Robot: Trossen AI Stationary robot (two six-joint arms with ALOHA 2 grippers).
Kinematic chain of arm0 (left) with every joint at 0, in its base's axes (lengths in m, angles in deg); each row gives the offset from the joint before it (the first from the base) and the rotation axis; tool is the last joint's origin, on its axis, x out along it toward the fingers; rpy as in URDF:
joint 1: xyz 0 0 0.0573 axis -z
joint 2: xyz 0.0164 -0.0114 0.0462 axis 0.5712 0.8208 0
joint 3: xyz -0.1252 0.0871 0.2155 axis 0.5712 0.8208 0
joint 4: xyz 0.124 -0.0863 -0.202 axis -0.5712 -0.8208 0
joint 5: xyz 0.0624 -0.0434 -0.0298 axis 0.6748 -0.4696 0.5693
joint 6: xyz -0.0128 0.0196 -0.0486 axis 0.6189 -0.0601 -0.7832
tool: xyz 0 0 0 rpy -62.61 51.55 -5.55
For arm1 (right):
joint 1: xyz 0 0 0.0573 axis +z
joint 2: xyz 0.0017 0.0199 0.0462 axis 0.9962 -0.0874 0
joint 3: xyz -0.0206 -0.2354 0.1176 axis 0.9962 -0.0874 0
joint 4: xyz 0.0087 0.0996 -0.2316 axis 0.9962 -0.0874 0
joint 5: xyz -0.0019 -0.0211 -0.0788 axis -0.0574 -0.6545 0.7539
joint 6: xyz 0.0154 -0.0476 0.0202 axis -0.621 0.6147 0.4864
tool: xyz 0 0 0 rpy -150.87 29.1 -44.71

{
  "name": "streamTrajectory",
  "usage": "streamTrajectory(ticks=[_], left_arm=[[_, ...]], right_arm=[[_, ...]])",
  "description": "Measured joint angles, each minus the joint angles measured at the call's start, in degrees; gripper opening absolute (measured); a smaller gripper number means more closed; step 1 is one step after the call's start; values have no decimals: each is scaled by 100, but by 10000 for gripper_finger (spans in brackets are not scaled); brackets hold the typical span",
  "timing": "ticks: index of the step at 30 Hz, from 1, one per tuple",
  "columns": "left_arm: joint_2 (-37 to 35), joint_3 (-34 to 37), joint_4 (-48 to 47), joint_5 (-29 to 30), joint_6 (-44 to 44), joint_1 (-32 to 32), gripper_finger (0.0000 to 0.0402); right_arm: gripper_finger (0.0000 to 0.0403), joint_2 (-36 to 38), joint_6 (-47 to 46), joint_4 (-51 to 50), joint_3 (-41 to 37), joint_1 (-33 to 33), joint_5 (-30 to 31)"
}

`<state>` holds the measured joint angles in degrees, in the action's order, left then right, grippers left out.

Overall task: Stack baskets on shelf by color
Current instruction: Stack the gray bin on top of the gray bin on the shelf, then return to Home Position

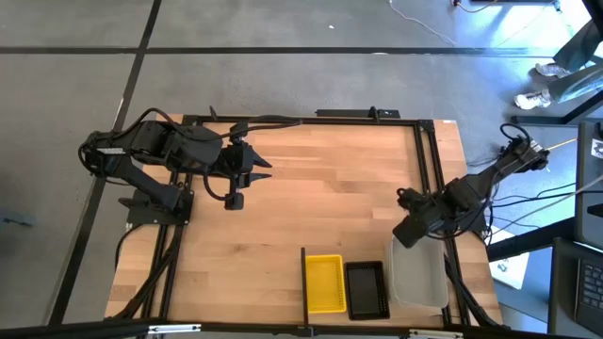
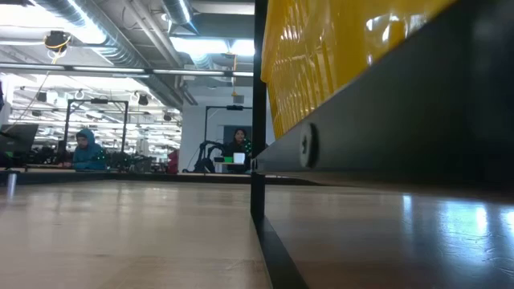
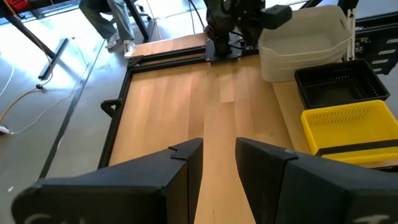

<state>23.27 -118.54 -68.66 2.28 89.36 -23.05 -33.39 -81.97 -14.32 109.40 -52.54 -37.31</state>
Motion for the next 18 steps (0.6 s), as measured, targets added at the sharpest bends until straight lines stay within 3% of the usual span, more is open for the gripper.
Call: streamTrajectory(ticks=[5,9,18], left_arm=[[0,0,-7,0,-2,0,87],[0,0,-108,2,-2,0,87],[0,0,-13,2,-141,1,87]], right_arm=[[76,-5,5,652,-142,7,-338],[76,1,251,626,-36,46,-324],[76,2,1839,623,1366,46,-158]])
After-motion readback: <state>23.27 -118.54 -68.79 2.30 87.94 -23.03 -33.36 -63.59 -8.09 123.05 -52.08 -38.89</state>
